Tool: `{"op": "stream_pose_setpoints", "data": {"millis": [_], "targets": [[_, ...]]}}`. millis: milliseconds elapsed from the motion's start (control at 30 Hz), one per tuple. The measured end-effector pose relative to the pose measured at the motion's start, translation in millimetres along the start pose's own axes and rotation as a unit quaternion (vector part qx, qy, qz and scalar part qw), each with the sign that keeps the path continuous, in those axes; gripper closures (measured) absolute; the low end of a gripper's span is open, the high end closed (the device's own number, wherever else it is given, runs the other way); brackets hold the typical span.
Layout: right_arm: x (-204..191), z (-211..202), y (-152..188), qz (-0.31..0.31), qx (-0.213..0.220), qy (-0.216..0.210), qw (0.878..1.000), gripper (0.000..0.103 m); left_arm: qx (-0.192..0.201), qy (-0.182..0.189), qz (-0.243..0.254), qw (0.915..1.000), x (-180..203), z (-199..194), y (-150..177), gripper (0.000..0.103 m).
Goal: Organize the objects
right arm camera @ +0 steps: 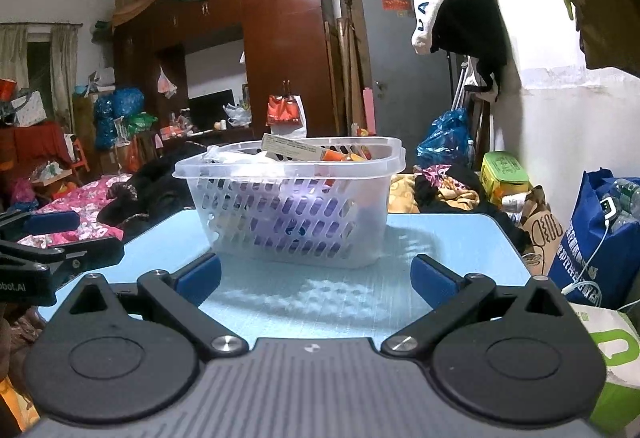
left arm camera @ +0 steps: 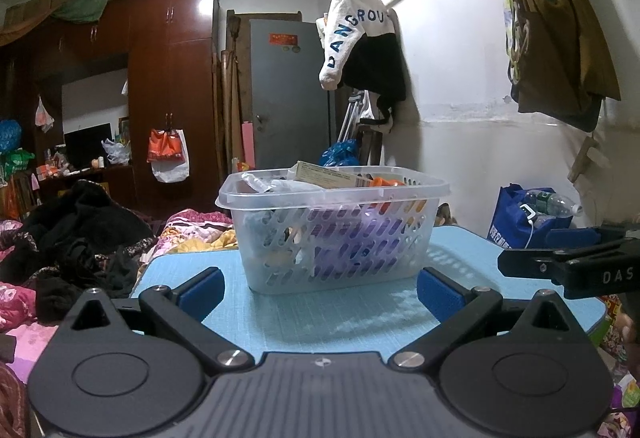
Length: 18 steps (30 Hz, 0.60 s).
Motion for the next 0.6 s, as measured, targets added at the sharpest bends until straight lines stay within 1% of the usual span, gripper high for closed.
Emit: {"op": "stream_pose_setpoints", "data": {"millis": [600], "targets": [[1.3,-1.6,-1.5,0.002,0.002,-0.001,1.000,0.000,0.002,0.005,-0.004,1.0000,-4.1,1.0,-0.2,0.000]]}}
Point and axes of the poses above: each gripper's, at about its wrist camera, not at the fingertips, and z roughly the way its jaws point, x to its right, y to its underside, the point moved 2 cm from there along z, roughly the way its jaws point, and after that the axes turned 13 degrees about z, right-handed, at the moved point
